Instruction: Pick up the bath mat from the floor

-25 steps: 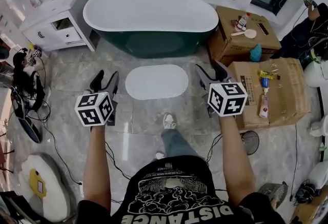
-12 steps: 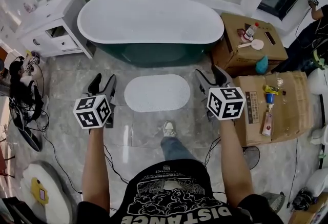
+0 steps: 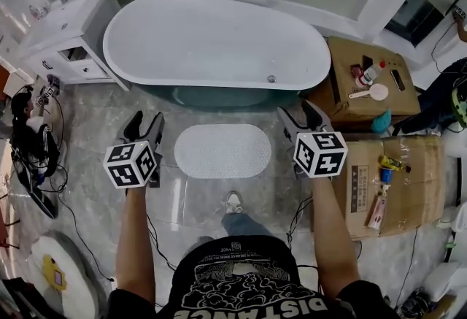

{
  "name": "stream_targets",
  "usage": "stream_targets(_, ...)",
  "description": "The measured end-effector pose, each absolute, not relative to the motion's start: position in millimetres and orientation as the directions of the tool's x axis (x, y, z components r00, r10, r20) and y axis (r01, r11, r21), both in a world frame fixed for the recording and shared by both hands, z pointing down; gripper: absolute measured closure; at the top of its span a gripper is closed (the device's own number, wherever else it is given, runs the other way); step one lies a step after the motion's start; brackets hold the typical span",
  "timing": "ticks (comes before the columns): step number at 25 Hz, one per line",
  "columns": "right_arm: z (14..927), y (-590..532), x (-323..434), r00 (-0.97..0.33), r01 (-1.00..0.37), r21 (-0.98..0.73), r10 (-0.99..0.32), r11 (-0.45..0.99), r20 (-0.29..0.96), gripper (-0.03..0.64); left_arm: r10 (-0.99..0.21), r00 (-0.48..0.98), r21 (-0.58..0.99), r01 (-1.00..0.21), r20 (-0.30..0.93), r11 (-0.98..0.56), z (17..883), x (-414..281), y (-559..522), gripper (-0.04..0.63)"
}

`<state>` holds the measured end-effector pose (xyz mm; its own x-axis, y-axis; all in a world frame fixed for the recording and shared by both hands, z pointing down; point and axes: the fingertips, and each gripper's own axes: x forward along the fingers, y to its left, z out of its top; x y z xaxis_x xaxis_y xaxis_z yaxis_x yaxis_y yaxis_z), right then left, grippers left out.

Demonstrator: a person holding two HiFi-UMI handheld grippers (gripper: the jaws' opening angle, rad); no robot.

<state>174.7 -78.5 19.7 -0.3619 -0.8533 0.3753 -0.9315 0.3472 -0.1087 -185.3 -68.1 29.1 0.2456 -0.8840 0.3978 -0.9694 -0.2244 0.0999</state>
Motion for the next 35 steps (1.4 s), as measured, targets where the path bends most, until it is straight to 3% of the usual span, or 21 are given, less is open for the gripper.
stream_targets(19,67.0,-149.9,166.8,-0.334,-0.942,-0.13,-0.821,0.31,0.463,0.304,-0.85,0.236,0.132,-0.972,0.472,-0.197,79.4,-217.6,-149.3,0.345)
stream_targets(35,174.3,-186.6,136.4,-0.254,-0.965,-0.117,-0.738,0.233,0.626,0.282,-0.727,0.34,0.199,-0.94,0.596,-0.277,210.6,-260.4,-215.1,0.325)
